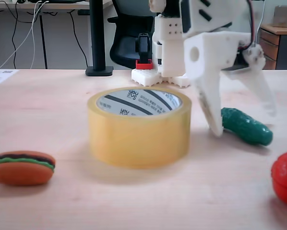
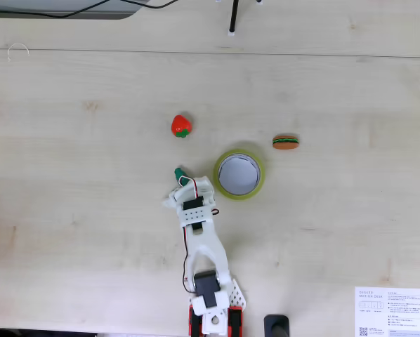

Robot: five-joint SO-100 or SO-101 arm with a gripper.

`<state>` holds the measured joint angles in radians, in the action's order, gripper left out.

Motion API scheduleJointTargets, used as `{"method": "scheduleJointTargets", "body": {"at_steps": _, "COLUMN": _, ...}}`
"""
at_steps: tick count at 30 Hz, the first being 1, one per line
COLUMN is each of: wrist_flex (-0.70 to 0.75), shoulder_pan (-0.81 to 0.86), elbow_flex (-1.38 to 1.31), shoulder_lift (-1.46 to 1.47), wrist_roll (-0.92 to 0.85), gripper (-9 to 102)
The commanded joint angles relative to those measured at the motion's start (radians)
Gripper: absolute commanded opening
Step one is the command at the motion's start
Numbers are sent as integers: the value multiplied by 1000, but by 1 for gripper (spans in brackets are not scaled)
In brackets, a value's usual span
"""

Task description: Grasp a cucumber and put it in the hole.

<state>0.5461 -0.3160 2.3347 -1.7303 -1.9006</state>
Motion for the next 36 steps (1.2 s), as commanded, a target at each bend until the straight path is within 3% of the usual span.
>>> {"method": "scheduleJointTargets", "body": {"at_steps": 1, "wrist_flex": -44, "shoulder_pan": -5, "elbow_flex": -41, "shoulder_lift": 18, "wrist_roll": -9, "gripper": 43}}
{"method": "scheduleJointTargets", "body": {"at_steps": 6, "wrist_flex": -67, "shoulder_pan": -5, "elbow_flex": -52, "shoulder_lift": 61, "wrist_roll": -9, "gripper": 40}}
{"method": "scheduleJointTargets", "body": {"at_steps": 25, "wrist_flex": -69, "shoulder_pan": -3, "elbow_flex": -35, "shoulder_lift": 69, "wrist_roll": -9, "gripper": 9}}
{"method": "scheduleJointTargets", "body": {"at_steps": 36, "wrist_flex": -67, "shoulder_pan": -3, "elbow_flex": 17, "shoulder_lift": 49, "wrist_roll": -9, "gripper": 5}}
